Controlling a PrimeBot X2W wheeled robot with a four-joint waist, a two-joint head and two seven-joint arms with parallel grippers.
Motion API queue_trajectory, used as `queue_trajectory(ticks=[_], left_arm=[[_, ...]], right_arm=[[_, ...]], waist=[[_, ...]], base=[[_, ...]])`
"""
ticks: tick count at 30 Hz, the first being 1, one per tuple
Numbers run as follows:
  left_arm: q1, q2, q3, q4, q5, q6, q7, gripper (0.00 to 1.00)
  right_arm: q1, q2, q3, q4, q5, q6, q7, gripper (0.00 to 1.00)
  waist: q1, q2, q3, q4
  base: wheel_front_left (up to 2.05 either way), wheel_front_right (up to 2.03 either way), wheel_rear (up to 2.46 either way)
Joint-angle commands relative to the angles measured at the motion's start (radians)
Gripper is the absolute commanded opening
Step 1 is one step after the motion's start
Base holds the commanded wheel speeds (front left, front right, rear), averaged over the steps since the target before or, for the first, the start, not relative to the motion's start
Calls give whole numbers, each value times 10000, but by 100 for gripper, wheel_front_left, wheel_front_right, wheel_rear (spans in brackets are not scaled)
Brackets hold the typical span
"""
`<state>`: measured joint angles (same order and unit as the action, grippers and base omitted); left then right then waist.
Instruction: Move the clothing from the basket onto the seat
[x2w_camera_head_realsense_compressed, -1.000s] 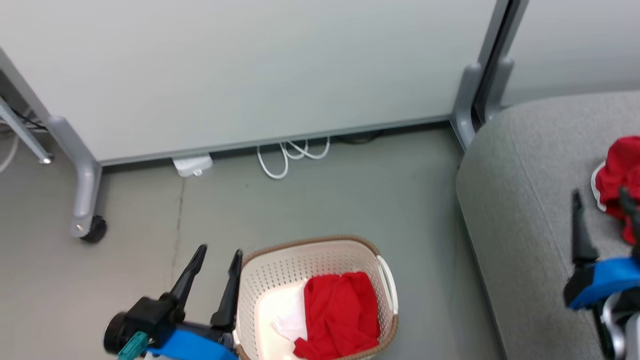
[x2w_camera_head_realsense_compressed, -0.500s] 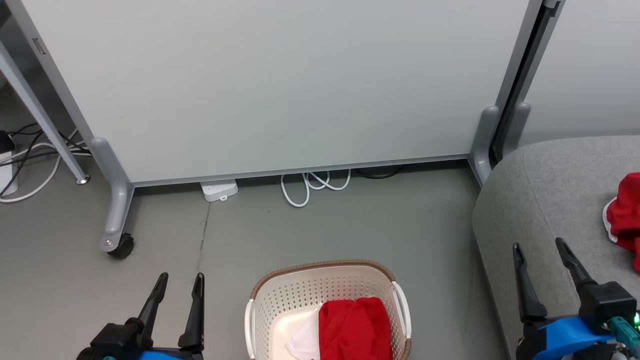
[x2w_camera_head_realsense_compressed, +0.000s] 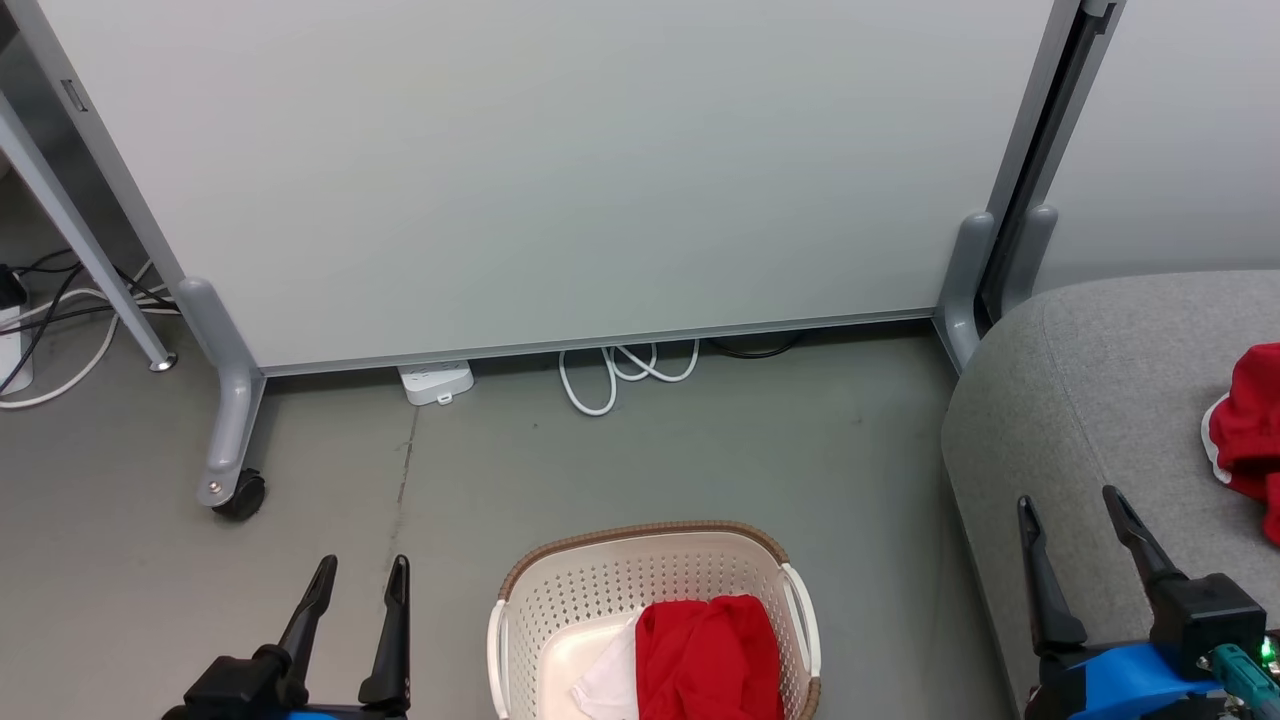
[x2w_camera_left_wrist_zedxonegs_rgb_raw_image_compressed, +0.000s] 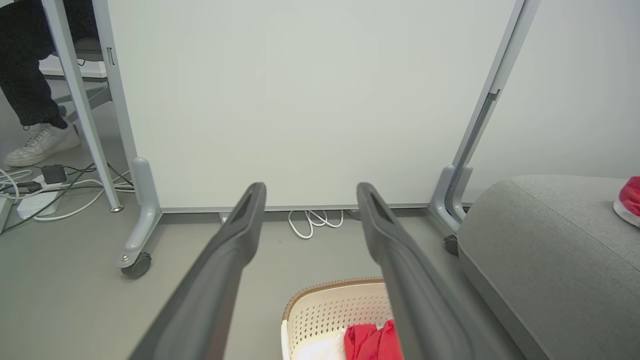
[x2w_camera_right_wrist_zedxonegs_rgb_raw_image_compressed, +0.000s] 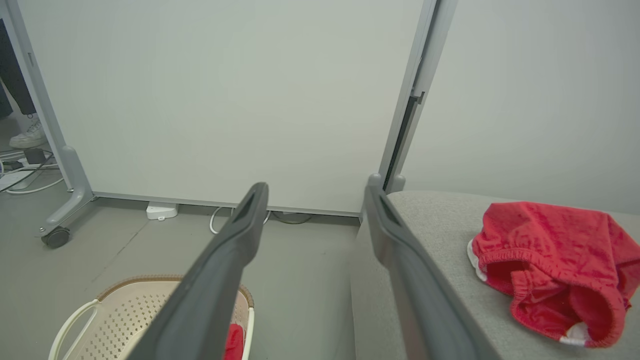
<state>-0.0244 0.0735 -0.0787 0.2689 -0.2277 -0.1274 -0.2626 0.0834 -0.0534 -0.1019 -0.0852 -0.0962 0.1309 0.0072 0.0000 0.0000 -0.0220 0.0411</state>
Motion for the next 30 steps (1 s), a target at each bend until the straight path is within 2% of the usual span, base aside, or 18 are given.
queue_trajectory(ticks=[1, 8, 19, 22, 23, 30], left_arm=[[29, -4, -31, -2, 52, -35, -34, 100], [-199, 11, -95, -49, 59, -40, -34, 100], [-2195, 239, -913, 216, 128, -40, -32, 100], [-3016, 356, -1326, 745, 105, -40, -32, 100], [-3016, 356, -1326, 745, 105, -40, -32, 100], [-5215, 653, -2443, 2824, -73, -41, -23, 100]], right_arm=[[55, 41, -20, -3, 94, -3, -72, 100], [-448, 40, 166, 96, 334, -3, -174, 100], [-2766, 39, 695, -414, 36, -3, -375, 100], [-3537, 38, 855, -458, 24, -3, -484, 100], [-3537, 38, 855, -458, 24, -3, -484, 100], [-5113, -103, 1357, -631, -23, -3, -706, 100]], waist=[[0, 0, 21, 1], [0, 0, 690, -254], [0, 0, 4260, -1194], [0, 0, 5249, -1552], [0, 0, 5249, -1552], [0, 0, 7234, -2326]], base=[[0, 0, 0], [0, 0, 0], [0, 0, 0], [0, 0, 0], [0, 0, 0], [0, 0, 0]])
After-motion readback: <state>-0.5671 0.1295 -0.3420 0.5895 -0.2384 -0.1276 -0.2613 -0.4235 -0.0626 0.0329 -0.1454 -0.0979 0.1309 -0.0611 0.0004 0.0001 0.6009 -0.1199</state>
